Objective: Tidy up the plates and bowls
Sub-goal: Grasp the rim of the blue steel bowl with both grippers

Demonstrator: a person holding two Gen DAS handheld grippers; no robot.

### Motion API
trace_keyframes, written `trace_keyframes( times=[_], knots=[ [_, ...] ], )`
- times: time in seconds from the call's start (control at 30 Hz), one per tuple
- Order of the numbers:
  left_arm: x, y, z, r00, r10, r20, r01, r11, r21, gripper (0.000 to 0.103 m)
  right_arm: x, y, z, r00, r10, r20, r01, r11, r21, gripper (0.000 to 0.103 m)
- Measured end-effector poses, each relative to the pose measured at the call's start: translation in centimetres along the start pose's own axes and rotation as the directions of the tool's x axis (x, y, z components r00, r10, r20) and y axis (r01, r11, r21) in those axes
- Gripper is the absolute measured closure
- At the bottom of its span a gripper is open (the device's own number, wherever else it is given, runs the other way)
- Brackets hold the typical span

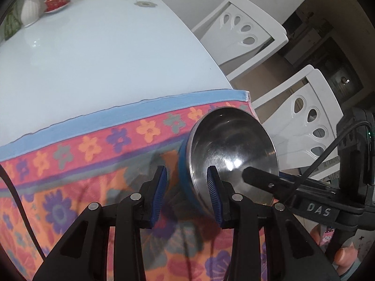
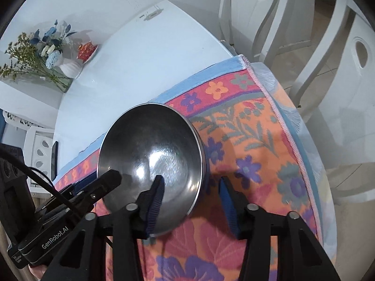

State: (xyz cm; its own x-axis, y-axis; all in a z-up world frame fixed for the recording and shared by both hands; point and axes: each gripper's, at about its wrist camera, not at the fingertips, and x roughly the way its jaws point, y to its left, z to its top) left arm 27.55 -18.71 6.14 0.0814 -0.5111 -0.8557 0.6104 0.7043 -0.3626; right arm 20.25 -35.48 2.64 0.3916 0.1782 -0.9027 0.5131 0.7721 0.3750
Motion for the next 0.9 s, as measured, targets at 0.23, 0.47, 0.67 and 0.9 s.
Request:
trace_keyframes(
  times=[0.23, 0.47, 0.67, 0.9],
  knots=[
    [1.0, 0.1, 0.4, 1.000, -0.018, -0.007, 0.018, 1.000, 0.017, 0.084, 1.0, 0.0, 0.2, 1.000, -0.017, 0.004, 0.017, 0.999, -0.030, 0.072],
    [-0.6, -0.3, 0.0, 0.999, -0.032, 0.016, 0.032, 0.999, 0.022, 0.084, 0.2, 0.4, -0.8, 0.999, -0.033, 0.003, 0.033, 0.999, -0.026, 0.073],
    [-3.1, -1.0, -1.0, 0.999, -0.019, 0.042, 0.017, 0.999, 0.027, 0.084, -1.9, 1.4, -2.5, 0.999, -0.030, 0.011, 0.030, 0.999, -0.032, 0.073],
    [-6.5, -2.2, -2.8, 0.997, -0.011, 0.075, 0.009, 0.999, 0.031, 0.084, -5.1, 2.7, -4.9, 0.999, -0.027, 0.022, 0.028, 0.999, -0.047, 0.073]
  ],
)
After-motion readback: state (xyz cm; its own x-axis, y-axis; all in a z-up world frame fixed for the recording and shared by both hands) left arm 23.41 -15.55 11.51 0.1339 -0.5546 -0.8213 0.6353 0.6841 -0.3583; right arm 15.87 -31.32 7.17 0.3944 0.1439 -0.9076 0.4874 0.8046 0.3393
